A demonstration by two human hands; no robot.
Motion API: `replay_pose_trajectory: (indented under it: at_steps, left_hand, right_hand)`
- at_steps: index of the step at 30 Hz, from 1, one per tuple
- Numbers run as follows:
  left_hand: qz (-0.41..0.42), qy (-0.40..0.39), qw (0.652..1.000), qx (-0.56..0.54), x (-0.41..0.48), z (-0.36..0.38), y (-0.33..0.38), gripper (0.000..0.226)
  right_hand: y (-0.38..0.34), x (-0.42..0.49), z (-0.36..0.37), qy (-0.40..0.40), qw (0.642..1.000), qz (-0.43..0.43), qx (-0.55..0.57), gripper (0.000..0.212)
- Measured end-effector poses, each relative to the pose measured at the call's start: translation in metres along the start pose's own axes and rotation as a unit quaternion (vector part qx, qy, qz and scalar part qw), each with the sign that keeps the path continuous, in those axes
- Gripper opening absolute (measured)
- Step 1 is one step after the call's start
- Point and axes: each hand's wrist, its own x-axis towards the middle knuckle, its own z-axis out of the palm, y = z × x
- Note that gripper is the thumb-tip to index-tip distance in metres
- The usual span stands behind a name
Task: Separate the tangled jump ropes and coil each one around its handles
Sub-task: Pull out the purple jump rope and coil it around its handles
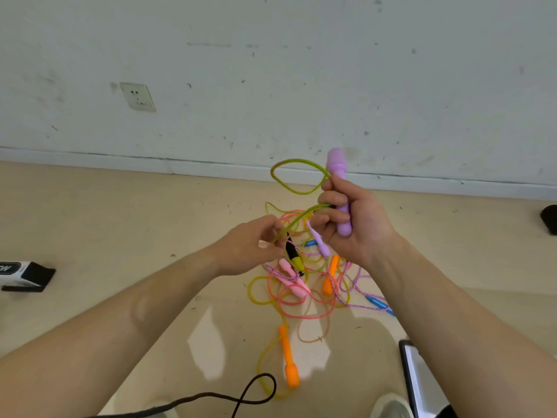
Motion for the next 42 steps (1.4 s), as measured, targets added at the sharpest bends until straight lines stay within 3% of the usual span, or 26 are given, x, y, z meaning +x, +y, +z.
replay_pose_trajectory:
  at_steps: [4, 7, 9, 12, 14, 16, 19, 23, 27, 29, 30, 32, 35, 38, 42]
  left_hand:
    - [-0.031, 0.017, 0.984, 0.174, -0.001, -0.008, -0.03, 0.009]
    - [-0.082, 0.059, 0.984, 0.145, -0.006, -0.011, -0.039, 0.022]
    - [-0.076, 0.106, 0.987, 0.097, -0.004, -0.012, -0.027, 0.022]
    - [-0.072, 0.13, 0.989, -0.019, -0.005, -0.018, 0.006, 0.013]
    - [-0.063, 0.12, 0.985, -0.107, -0.011, -0.025, 0.029, 0.008]
    - [-0.047, 0.108, 0.974, -0.192, -0.02, -0.03, 0.051, 0.007]
    - [-0.025, 0.11, 0.948, -0.298, -0.028, -0.039, 0.076, 0.008]
    - [-0.037, 0.128, 0.875, -0.466, -0.025, -0.048, 0.087, 0.009]
    - [-0.074, 0.193, 0.795, -0.57, -0.019, -0.055, 0.078, 0.009]
    - [-0.091, 0.208, 0.78, -0.584, -0.017, -0.057, 0.068, 0.01]
    - [-0.1, 0.211, 0.793, -0.563, -0.017, -0.057, 0.064, 0.015]
    - [-0.124, 0.209, 0.865, -0.439, -0.019, -0.054, 0.056, 0.028]
    - [-0.136, 0.146, 0.941, -0.272, -0.026, -0.041, 0.048, 0.031]
    - [-0.128, 0.047, 0.976, -0.169, -0.027, -0.022, 0.042, 0.016]
    - [-0.028, -0.126, 0.976, -0.174, -0.028, 0.005, 0.035, 0.046]
  right_hand:
    - [-0.012, -0.01, -0.003, 0.003, 0.999, -0.024, 0.021, 0.022]
    - [-0.022, -0.017, -0.007, 0.037, 0.998, -0.048, -0.004, 0.018]
    - [-0.022, -0.014, -0.016, 0.115, 0.986, -0.087, -0.088, 0.018]
    - [-0.013, -0.009, -0.033, 0.262, 0.897, -0.153, -0.321, 0.017]
    - [-0.004, -0.007, -0.044, 0.296, 0.848, -0.16, -0.41, 0.019]
    - [0.006, -0.008, -0.046, 0.265, 0.852, -0.13, -0.433, 0.022]
    - [0.023, -0.015, -0.032, 0.115, 0.891, -0.071, -0.432, 0.016]
    - [0.036, -0.017, -0.02, -0.03, 0.896, -0.013, -0.444, 0.02]
    - [0.043, -0.017, -0.015, -0.085, 0.904, 0.043, -0.417, 0.02]
    - [0.045, -0.015, -0.009, -0.08, 0.898, 0.021, -0.433, 0.024]
    - [0.045, -0.014, -0.006, -0.064, 0.901, 0.003, -0.429, 0.026]
    - [0.041, -0.011, 0.001, -0.02, 0.92, -0.036, -0.39, 0.027]
    - [0.029, -0.009, 0.009, -0.001, 0.956, -0.068, -0.285, 0.025]
    - [0.019, -0.008, 0.016, -0.01, 0.978, -0.072, -0.194, 0.024]
    - [0.014, -0.008, 0.02, -0.023, 0.992, -0.063, -0.106, 0.023]
